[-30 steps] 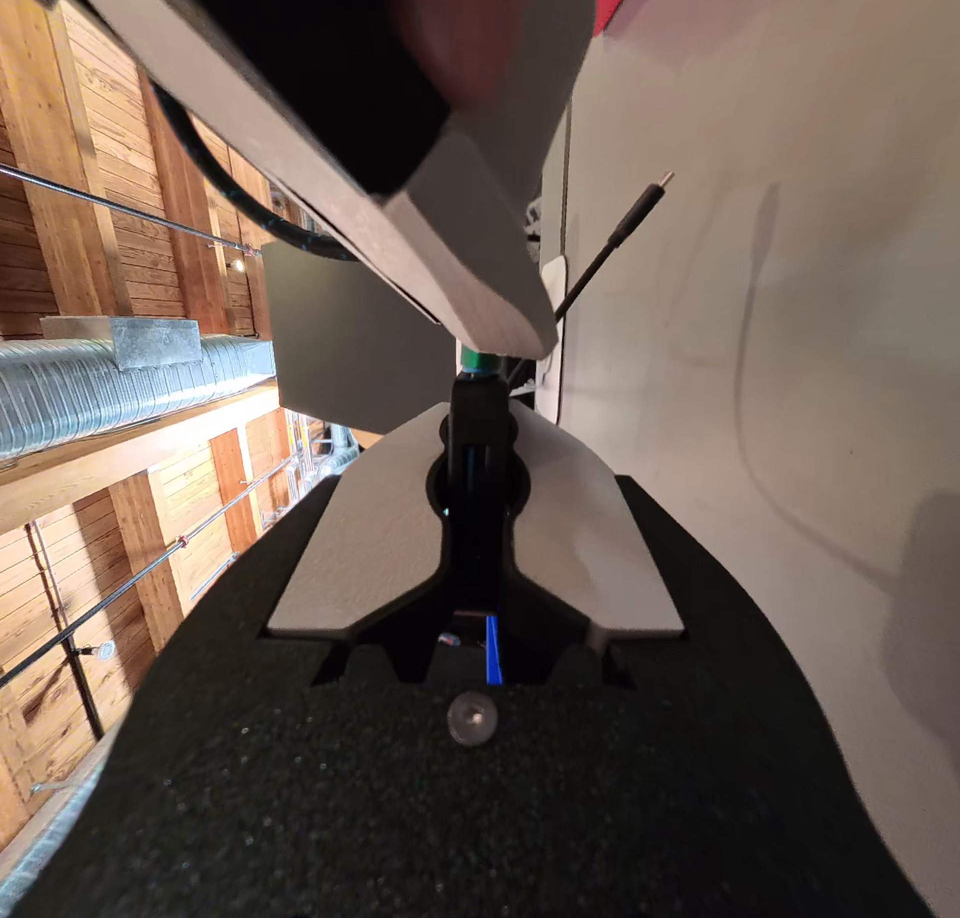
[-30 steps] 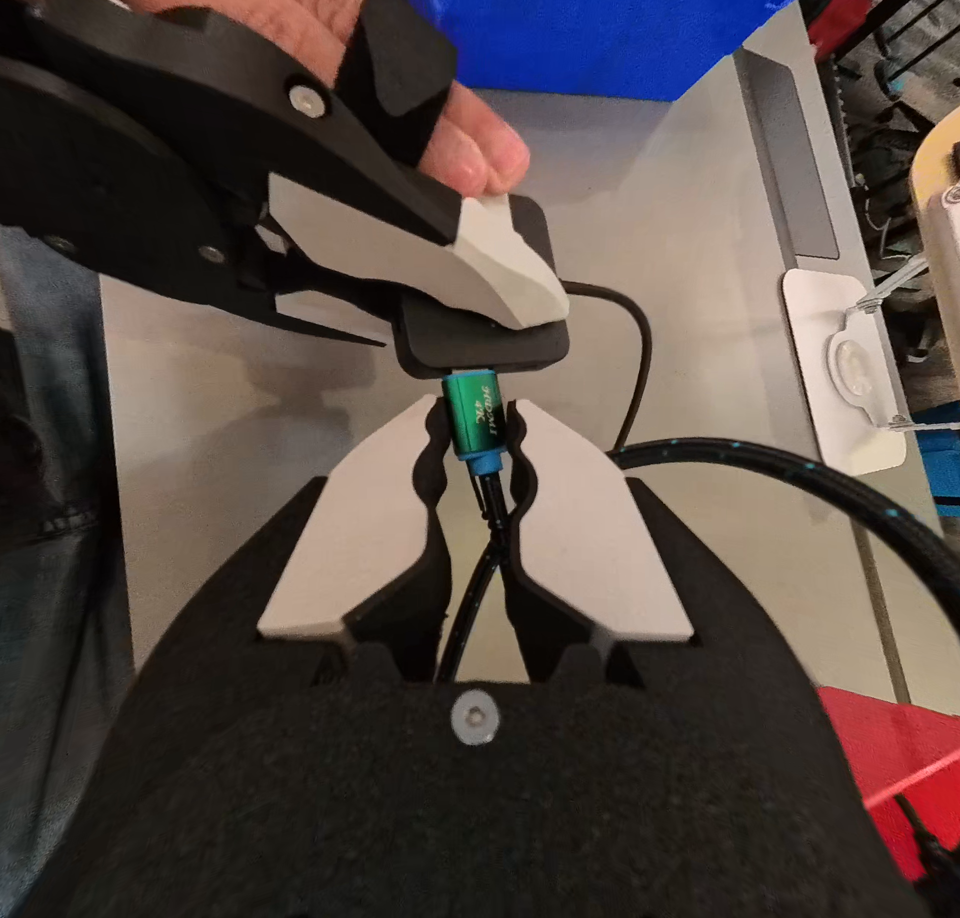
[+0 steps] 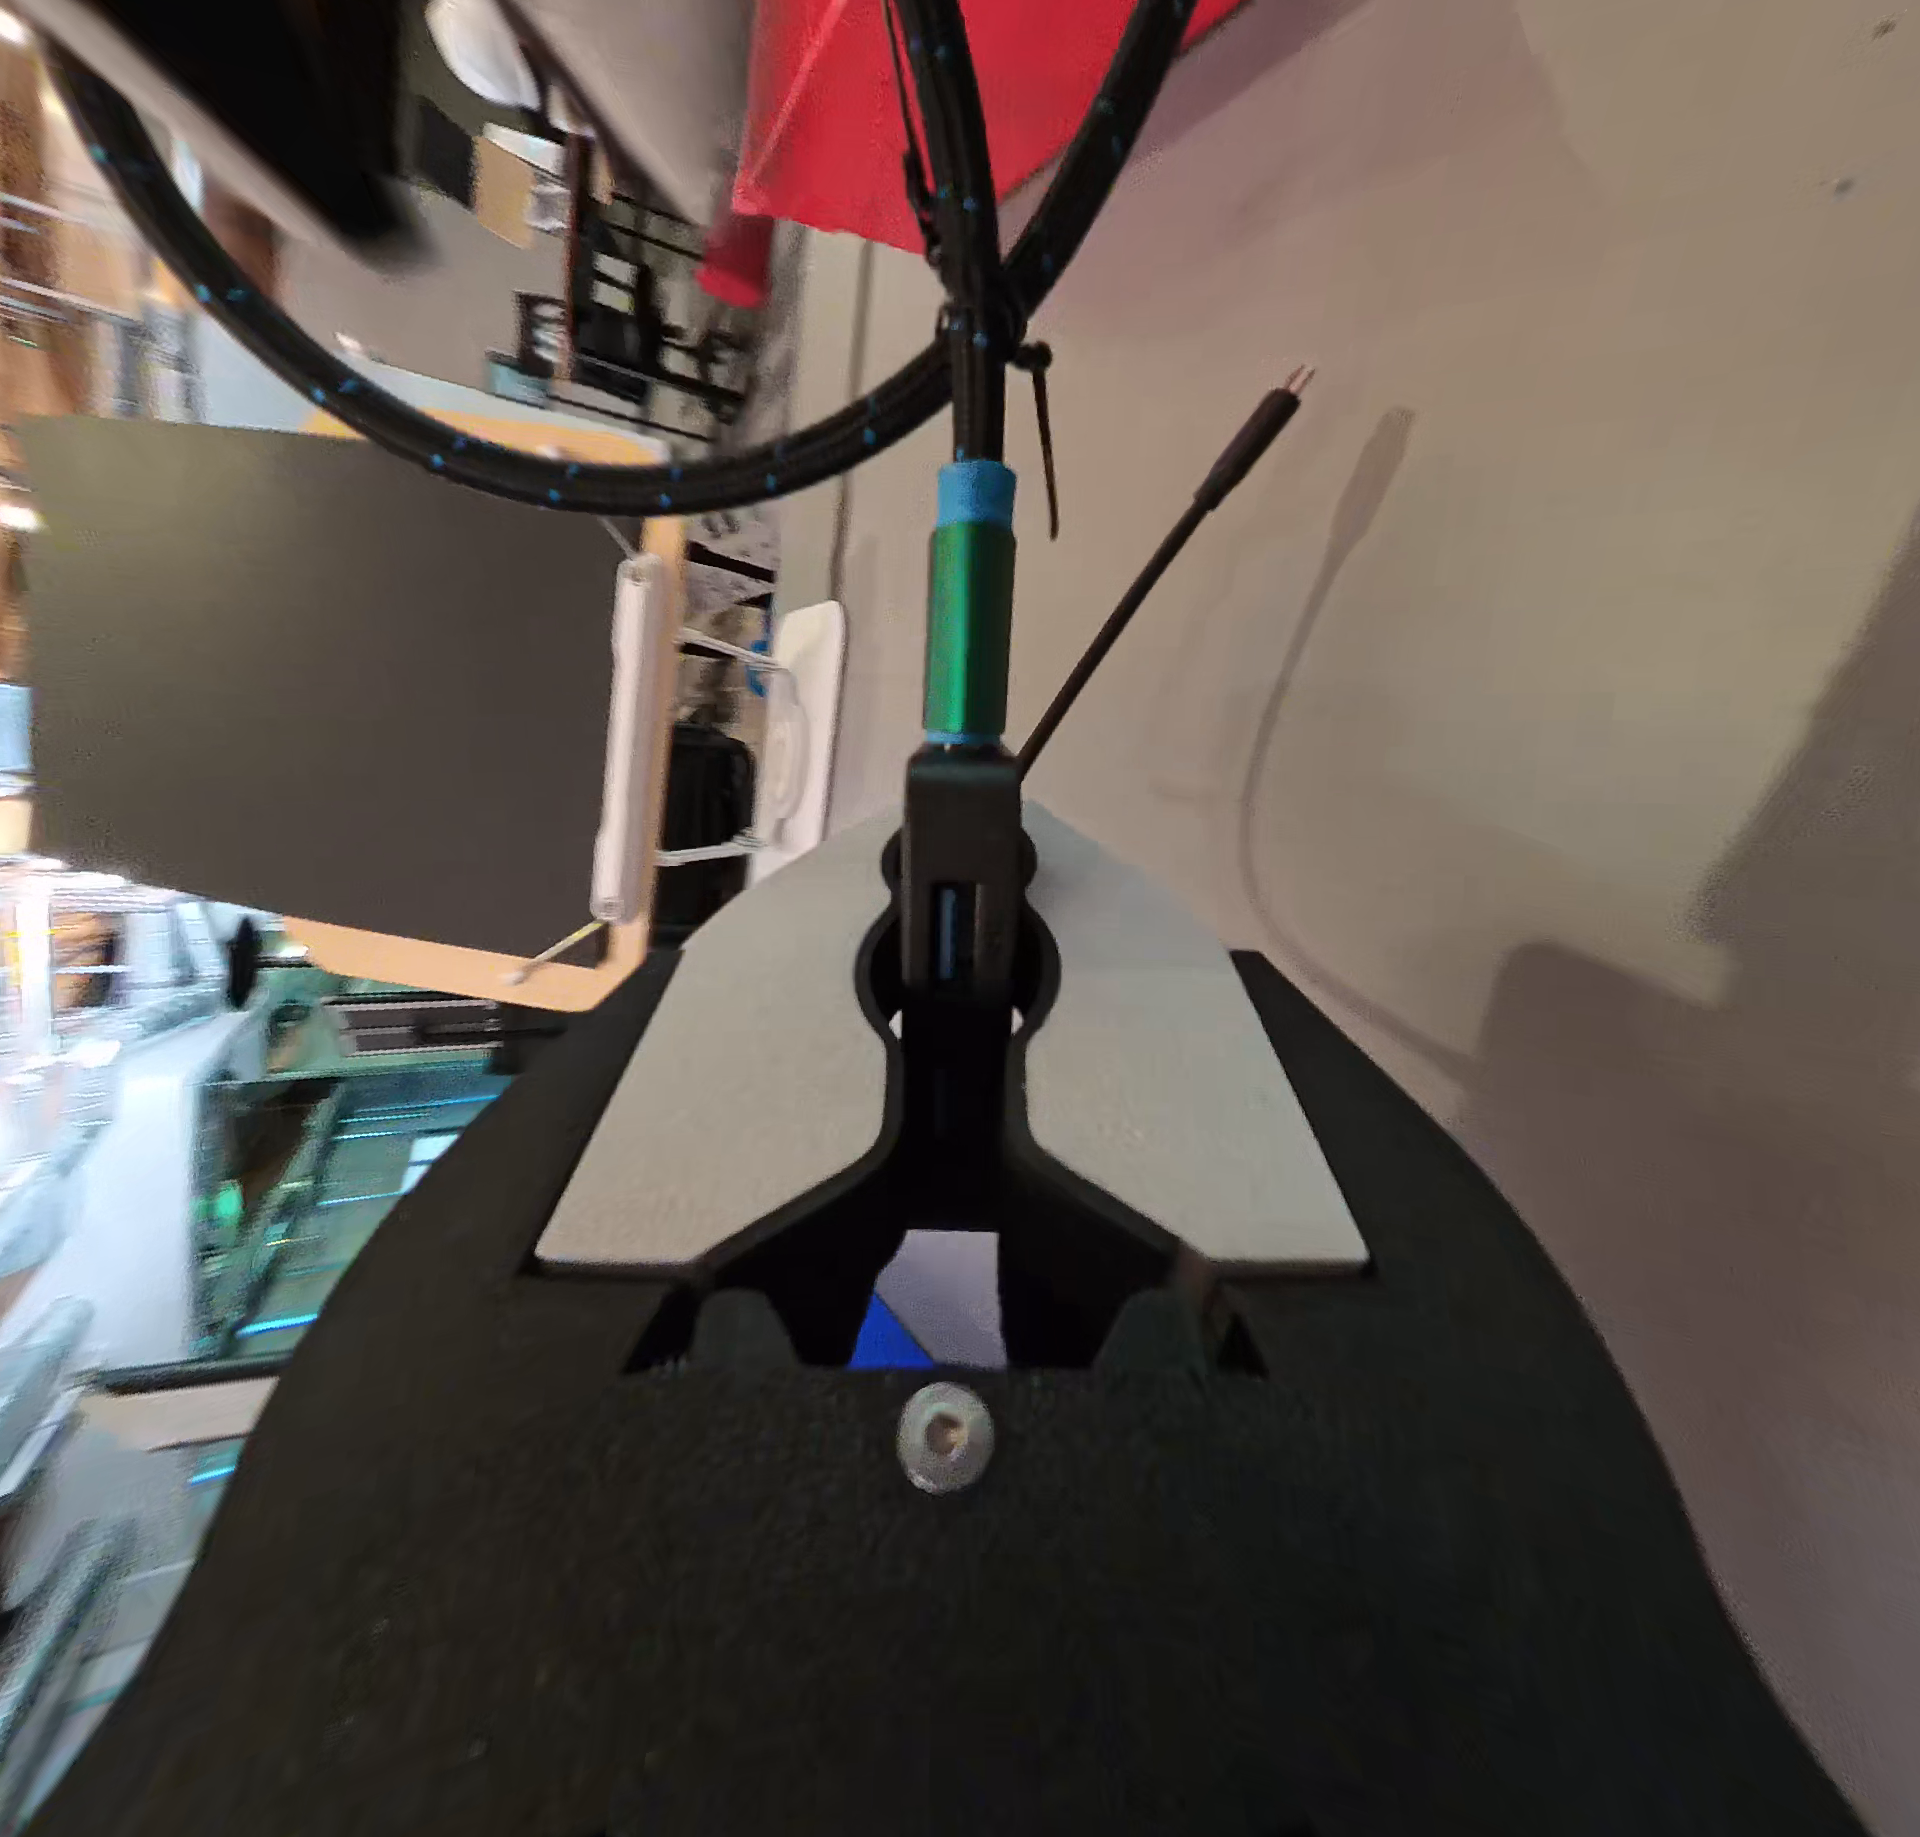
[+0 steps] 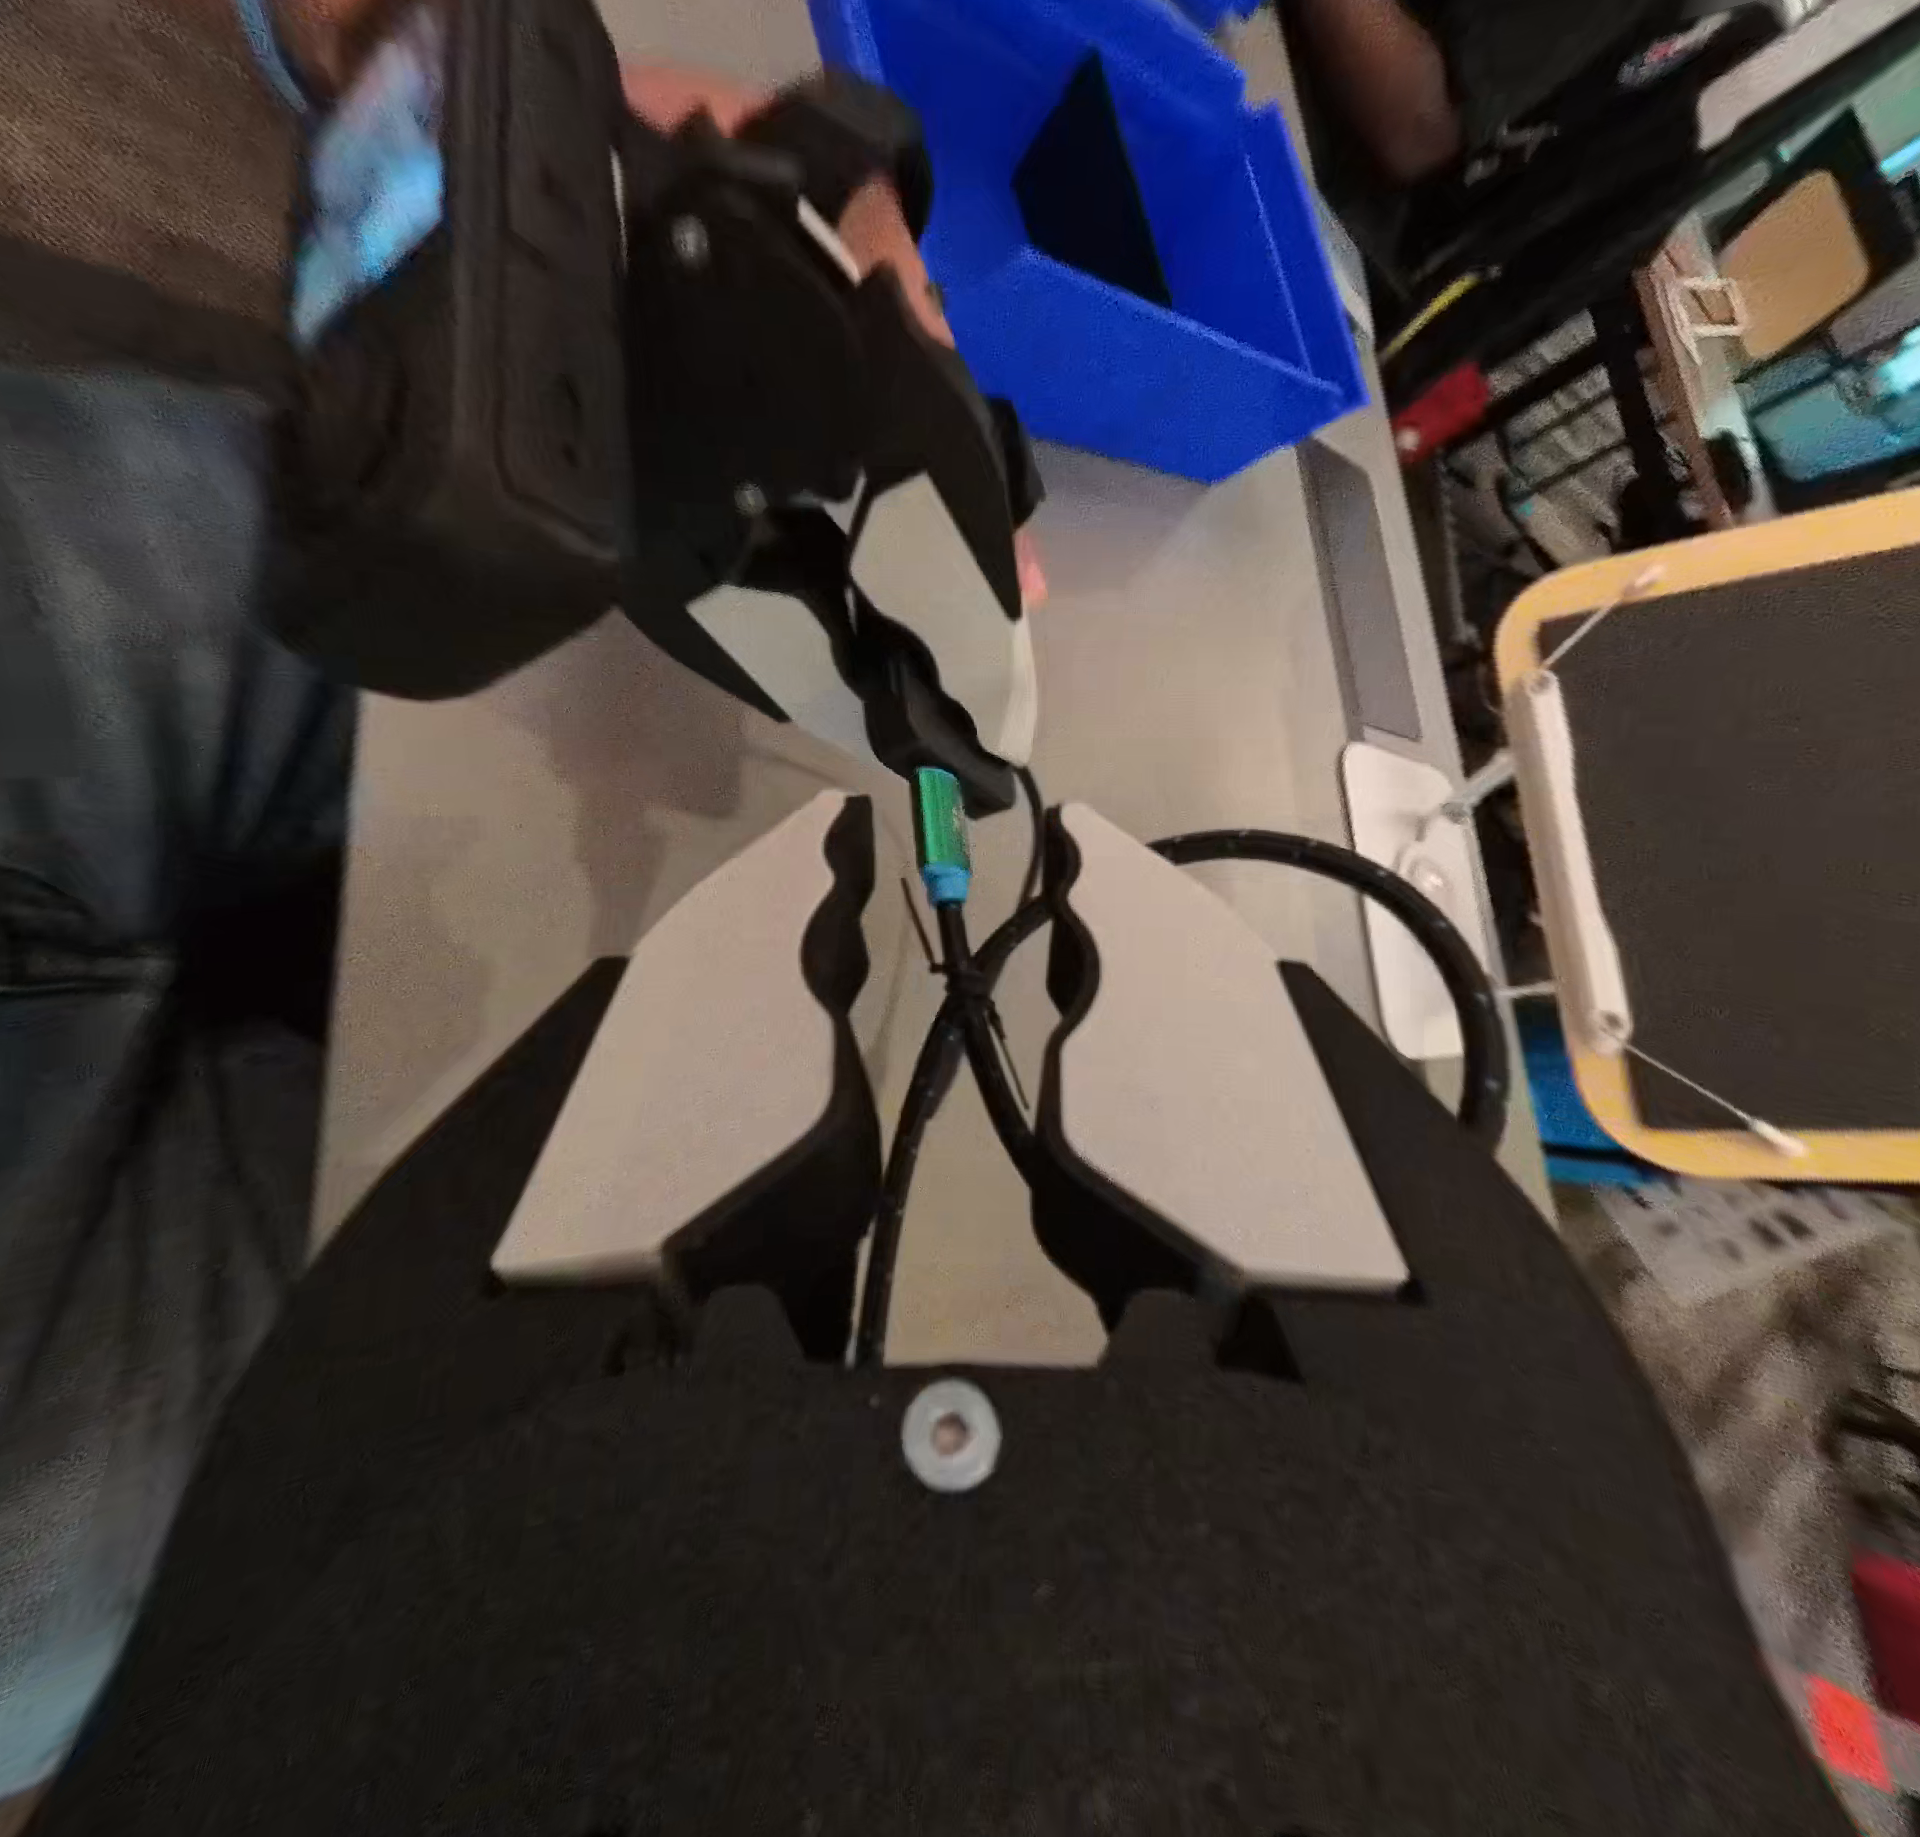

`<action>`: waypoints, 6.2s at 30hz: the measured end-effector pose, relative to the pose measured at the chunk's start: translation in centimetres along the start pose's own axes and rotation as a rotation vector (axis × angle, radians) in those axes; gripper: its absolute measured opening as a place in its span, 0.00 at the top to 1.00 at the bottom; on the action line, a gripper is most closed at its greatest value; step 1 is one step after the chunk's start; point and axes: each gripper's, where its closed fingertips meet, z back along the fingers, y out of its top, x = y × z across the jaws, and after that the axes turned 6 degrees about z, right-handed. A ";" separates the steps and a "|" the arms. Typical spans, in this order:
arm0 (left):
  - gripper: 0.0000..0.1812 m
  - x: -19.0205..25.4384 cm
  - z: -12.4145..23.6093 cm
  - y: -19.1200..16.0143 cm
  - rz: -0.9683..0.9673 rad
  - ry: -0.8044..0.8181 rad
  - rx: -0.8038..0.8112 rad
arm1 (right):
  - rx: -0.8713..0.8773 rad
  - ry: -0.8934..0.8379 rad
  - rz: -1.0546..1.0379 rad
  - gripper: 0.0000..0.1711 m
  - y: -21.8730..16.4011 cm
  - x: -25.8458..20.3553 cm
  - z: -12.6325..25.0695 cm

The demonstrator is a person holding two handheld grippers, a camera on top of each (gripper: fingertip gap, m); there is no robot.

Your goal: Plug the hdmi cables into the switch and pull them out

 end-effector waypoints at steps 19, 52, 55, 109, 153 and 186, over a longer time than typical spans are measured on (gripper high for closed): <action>0.92 2.5 4.7 4.2 0.423 -0.552 0.411 | 0.122 0.224 -0.093 0.93 -1.7 -2.8 -3.5; 0.92 -0.6 6.4 5.2 0.615 -0.607 0.494 | 0.177 0.036 -0.253 0.93 -7.0 4.1 4.3; 0.93 -0.4 5.1 4.4 0.626 -0.546 0.433 | 0.035 -0.166 -0.278 0.93 -12.2 8.5 7.9; 0.93 2.9 4.6 4.5 0.579 -0.656 0.360 | -0.666 0.346 -0.845 0.75 -35.6 1.5 12.5; 0.93 3.0 4.7 4.4 0.562 -0.655 0.361 | -0.918 0.404 -0.657 0.90 -39.3 2.7 15.6; 0.93 -0.6 5.2 3.6 0.804 -0.682 0.512 | 0.393 0.045 -0.701 0.76 -6.1 -2.0 1.1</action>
